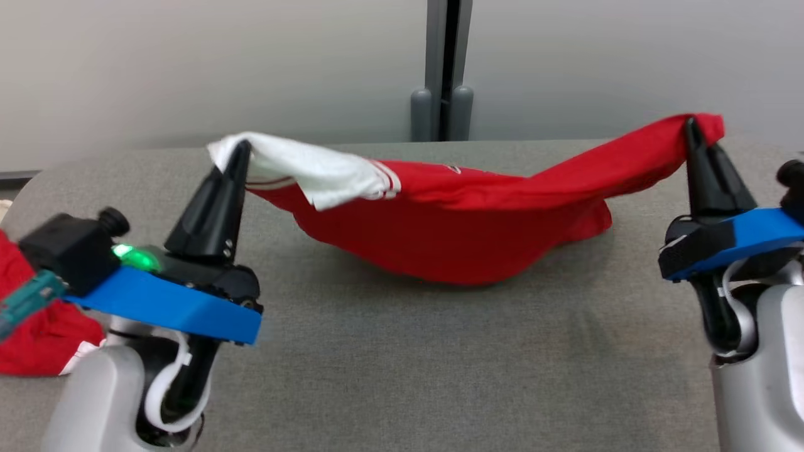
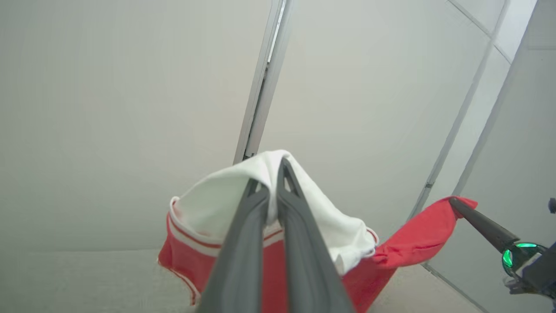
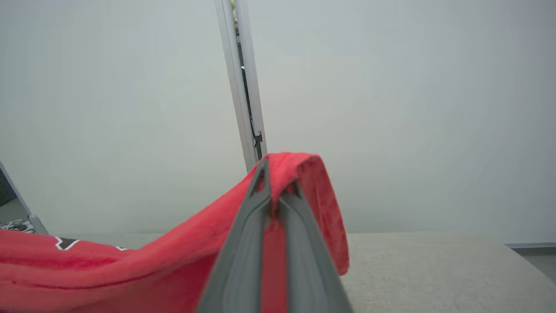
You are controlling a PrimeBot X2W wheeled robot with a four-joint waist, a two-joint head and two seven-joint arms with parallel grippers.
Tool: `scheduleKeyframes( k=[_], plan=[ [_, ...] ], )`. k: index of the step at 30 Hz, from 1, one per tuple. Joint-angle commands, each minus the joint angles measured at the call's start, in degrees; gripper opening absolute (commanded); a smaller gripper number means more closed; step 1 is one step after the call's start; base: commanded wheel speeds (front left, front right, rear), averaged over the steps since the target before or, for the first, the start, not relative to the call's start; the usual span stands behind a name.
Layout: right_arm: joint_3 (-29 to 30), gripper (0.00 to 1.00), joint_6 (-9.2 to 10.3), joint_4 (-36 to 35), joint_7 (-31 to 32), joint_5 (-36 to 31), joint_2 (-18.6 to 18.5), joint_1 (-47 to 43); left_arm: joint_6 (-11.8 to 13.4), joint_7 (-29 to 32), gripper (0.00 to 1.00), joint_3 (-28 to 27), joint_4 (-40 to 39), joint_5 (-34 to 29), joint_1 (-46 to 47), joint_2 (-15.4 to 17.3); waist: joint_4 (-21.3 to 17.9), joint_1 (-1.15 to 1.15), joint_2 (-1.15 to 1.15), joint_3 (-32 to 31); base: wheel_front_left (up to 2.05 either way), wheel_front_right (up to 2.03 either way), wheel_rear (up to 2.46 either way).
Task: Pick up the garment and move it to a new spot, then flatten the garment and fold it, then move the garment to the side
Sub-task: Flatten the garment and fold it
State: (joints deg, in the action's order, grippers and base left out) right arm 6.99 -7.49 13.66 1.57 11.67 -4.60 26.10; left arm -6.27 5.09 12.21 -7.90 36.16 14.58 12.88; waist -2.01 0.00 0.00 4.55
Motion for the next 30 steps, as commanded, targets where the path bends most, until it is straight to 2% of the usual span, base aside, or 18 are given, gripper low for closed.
scheduleKeyframes(
  k=[1, 9, 15, 18, 22, 26, 30],
  plan=[
    [-0.1, 0.0, -0.01, -4.0, 0.6, 0.3, -0.3, -1.4, 0.1, 1.0, 0.0, -0.9, -2.6, 0.8, 2.0, 0.8, -1.5, 0.0, 0.0, -1.8, 0.0, 0.0, 0.0],
    [3.2, 0.0, -0.01, -30.3, 6.6, 2.1, -0.2, -3.6, 2.7, 9.3, 0.0, -4.7, -18.1, 5.9, 10.5, 3.4, -4.0, 0.0, 0.0, -3.3, 0.0, 0.0, 0.0],
    [6.0, 0.0, -0.01, -40.5, 12.2, 3.2, 0.6, -4.8, 4.2, 14.8, 0.0, -5.7, -21.2, 6.4, 17.4, 6.0, -5.1, 0.0, 0.0, -0.4, 0.0, 0.0, 0.0],
    [6.8, 0.0, -0.01, -40.6, 13.4, 1.3, 0.9, -4.7, 4.3, 16.2, 0.0, -5.4, -19.4, 6.6, 21.3, 6.3, -5.2, 0.0, 0.0, 2.6, 0.0, 0.0, 0.0],
    [5.3, 0.0, -0.01, -36.5, 13.1, 0.4, 1.2, -0.3, 3.5, 18.1, 0.0, -3.9, -14.5, 6.2, 27.8, 6.6, -5.4, 0.0, 0.0, 7.5, 0.0, 0.0, 0.0],
    [3.4, 0.0, -0.01, -29.1, 11.9, -1.7, 1.4, 9.7, 3.4, 19.9, 0.0, -3.4, -7.8, 5.8, 37.8, 6.6, -5.9, 0.0, 0.0, 12.8, 0.0, 0.0, 0.0],
    [3.1, 0.0, -0.01, -18.8, 10.7, -5.5, 1.4, 23.1, 3.4, 18.6, 0.0, -3.5, 1.5, 2.5, 50.1, 7.0, -6.1, 0.0, 0.0, 17.0, 0.0, 0.0, 0.0]
  ],
)
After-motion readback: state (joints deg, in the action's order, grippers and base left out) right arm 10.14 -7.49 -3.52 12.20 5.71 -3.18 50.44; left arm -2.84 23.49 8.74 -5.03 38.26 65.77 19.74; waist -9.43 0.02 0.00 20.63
